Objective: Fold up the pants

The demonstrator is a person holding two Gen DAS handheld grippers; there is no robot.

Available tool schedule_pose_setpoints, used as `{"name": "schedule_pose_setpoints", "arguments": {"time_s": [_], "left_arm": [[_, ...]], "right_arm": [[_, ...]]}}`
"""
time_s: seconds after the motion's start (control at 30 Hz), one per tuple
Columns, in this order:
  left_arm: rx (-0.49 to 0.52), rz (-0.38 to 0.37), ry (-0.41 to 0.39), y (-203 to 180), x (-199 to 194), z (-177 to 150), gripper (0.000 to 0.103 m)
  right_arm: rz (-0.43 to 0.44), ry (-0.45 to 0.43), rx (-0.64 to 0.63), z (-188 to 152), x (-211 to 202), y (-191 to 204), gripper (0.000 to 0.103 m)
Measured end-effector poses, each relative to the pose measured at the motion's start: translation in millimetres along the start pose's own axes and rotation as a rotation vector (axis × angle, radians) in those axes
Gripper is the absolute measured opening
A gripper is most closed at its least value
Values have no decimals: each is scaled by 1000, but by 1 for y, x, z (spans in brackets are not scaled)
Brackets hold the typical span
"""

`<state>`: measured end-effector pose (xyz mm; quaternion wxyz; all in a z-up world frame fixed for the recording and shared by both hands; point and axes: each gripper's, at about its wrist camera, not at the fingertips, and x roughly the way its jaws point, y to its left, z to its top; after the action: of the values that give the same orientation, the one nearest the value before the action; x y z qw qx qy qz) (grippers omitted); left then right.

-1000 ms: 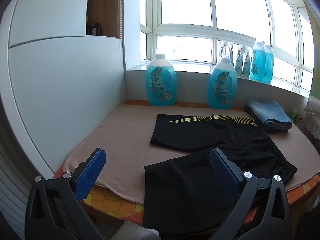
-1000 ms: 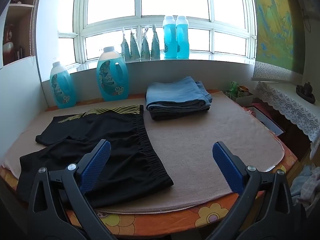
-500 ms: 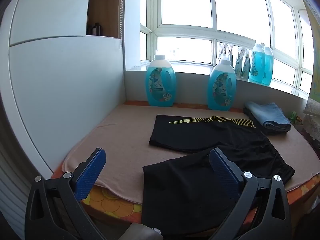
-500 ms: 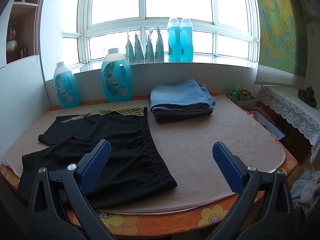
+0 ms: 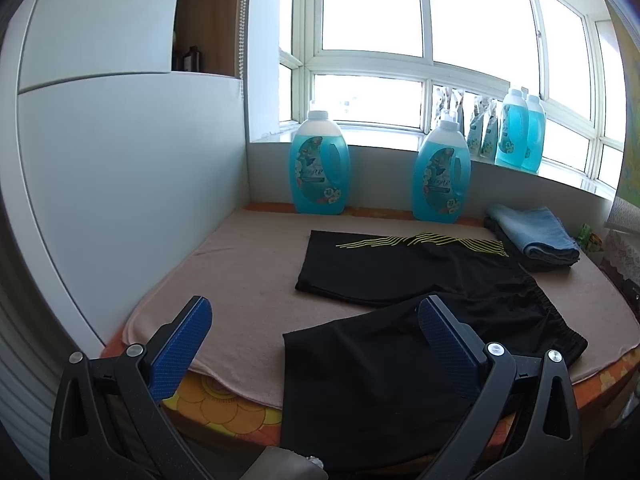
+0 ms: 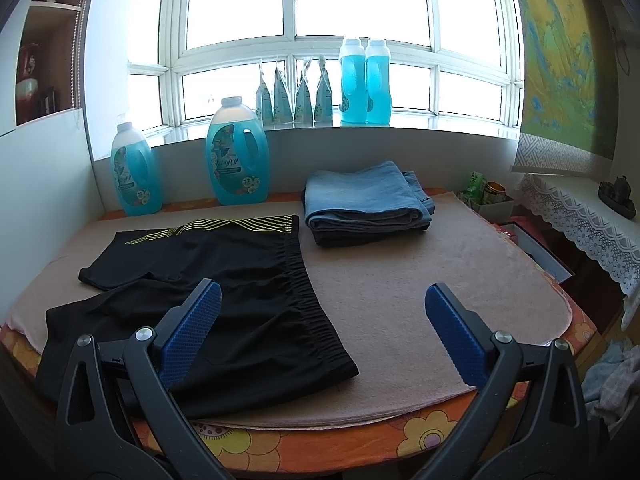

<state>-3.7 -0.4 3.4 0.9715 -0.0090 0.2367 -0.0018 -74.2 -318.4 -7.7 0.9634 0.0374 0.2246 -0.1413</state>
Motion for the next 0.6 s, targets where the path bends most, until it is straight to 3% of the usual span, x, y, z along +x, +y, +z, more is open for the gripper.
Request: {"name": "schedule_pose_setpoints", "arguments": {"time_s": [0.6], "left_arm": [[18, -5, 3, -8, 3, 0, 103]], "right_arm": [[2, 1, -4, -2, 3, 7, 103]]}}
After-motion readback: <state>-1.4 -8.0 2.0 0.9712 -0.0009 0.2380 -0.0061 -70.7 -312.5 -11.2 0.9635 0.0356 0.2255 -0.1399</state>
